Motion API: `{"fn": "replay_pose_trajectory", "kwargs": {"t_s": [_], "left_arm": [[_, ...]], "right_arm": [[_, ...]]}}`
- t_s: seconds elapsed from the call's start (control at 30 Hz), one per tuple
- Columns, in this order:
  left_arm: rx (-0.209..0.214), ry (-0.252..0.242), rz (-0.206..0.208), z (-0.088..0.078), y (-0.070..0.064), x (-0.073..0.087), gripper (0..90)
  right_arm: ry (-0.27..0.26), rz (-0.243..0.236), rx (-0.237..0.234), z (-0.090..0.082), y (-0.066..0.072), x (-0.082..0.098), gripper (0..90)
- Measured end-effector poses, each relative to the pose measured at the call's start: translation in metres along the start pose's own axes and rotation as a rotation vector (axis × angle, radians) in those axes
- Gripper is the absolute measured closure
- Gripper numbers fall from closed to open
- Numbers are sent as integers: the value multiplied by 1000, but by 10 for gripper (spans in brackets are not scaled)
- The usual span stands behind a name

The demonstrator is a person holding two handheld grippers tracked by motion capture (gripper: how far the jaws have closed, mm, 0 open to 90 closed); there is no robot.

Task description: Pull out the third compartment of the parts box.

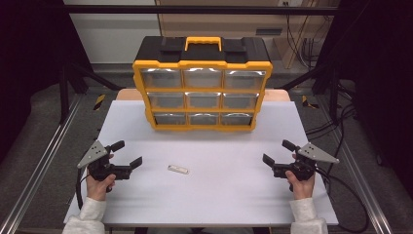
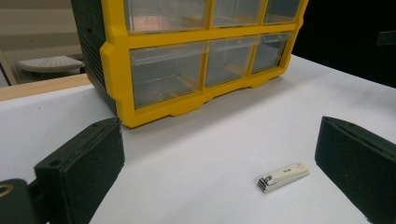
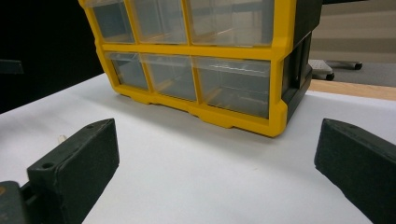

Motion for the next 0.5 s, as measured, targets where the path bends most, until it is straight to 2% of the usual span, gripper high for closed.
{"fn": "replay_pose_trajectory", "kwargs": {"t_s": [0.5], "left_arm": [[-1, 0, -5, 0, 0, 0, 9]], "right_arm": [[-3, 3, 12, -1, -1, -1, 4]]}}
Point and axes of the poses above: each handheld gripper's, and its own axes: z roughly forward along the jaws, x roughly out of its underside, y roughly to its left, the point moved 4 cm from there along z, roughly forward along the jaws, and after that the axes turned 4 degrees about -x, right-handed, at the moved point
